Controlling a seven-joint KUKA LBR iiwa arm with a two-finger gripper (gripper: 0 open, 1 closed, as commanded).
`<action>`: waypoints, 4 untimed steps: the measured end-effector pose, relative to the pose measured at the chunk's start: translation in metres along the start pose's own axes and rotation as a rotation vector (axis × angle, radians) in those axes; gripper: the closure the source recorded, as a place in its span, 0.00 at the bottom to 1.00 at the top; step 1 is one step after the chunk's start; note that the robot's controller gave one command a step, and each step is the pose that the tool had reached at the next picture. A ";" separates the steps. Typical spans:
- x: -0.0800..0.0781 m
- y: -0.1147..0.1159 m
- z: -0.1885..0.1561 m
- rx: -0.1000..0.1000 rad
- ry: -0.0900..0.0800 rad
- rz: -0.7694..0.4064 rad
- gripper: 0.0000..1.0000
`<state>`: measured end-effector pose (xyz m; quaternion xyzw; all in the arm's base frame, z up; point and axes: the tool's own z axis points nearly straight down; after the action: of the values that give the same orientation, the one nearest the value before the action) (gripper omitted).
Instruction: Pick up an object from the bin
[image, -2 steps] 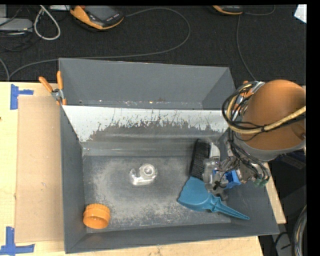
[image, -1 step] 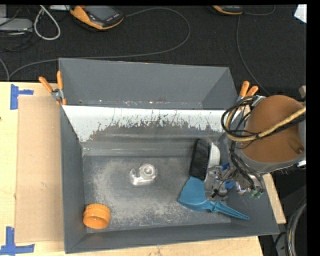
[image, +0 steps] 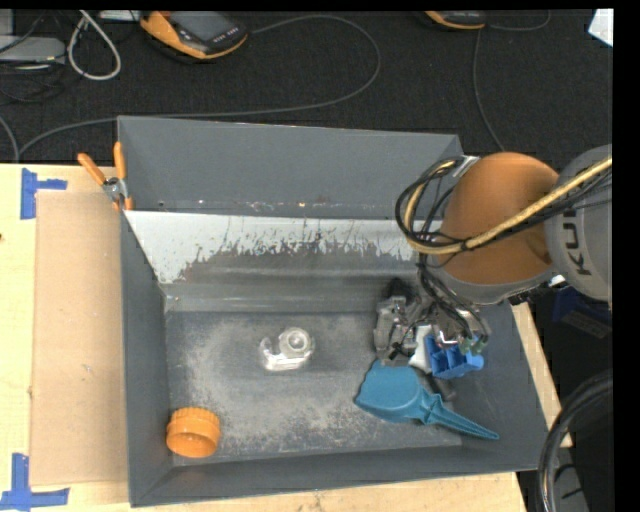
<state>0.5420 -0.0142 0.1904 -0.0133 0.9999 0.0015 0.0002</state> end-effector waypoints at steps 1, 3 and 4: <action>0.018 -0.013 0.029 0.003 0.012 0.120 1.00; 0.053 -0.092 0.071 0.001 0.022 0.133 0.00; 0.051 -0.091 0.068 0.000 0.018 0.130 0.00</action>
Offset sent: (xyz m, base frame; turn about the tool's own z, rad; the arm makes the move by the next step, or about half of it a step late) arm -0.0590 -0.0448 0.0058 -0.0113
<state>0.4932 -0.1059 0.1218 0.0518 0.9986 0.0014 -0.0088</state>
